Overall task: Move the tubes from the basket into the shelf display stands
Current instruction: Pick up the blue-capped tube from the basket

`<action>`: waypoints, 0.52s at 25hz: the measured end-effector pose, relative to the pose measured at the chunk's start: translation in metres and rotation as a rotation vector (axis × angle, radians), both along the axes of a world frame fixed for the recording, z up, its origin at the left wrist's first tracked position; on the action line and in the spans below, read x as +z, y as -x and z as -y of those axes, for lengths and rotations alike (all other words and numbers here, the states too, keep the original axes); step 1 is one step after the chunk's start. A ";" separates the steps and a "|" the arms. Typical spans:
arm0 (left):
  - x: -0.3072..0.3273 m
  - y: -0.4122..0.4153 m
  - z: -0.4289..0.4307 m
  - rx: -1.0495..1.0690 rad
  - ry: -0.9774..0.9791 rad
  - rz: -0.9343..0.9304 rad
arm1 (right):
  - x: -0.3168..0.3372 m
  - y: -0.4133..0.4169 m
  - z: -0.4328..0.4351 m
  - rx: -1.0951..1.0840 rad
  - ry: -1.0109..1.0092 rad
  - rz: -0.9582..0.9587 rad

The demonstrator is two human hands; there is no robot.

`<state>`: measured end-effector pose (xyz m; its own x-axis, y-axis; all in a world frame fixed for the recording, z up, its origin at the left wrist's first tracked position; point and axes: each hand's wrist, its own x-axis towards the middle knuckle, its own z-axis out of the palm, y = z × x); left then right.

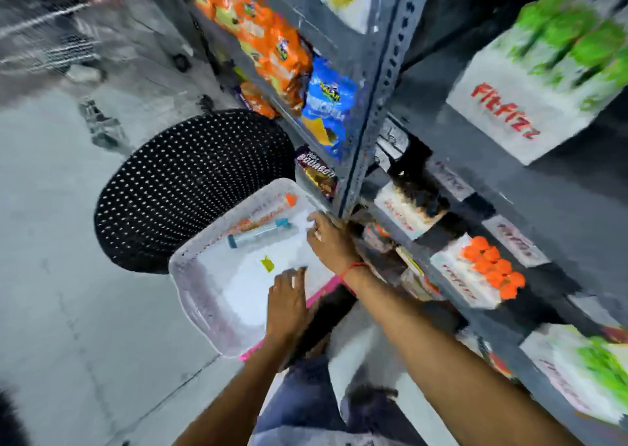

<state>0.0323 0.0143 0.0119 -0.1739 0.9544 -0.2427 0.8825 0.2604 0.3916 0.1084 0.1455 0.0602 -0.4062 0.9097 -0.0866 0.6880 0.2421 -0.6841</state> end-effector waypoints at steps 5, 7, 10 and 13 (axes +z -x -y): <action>-0.030 0.019 0.036 0.014 0.119 0.069 | -0.035 0.090 0.004 0.450 0.082 0.268; -0.033 0.020 0.038 0.013 0.130 0.080 | -0.047 0.114 0.005 0.602 -0.034 0.333; -0.037 0.022 0.038 0.065 0.113 0.113 | -0.061 0.150 0.005 0.728 -0.141 0.433; -0.037 0.019 0.036 0.073 0.110 0.156 | -0.063 0.161 0.003 0.858 -0.242 0.580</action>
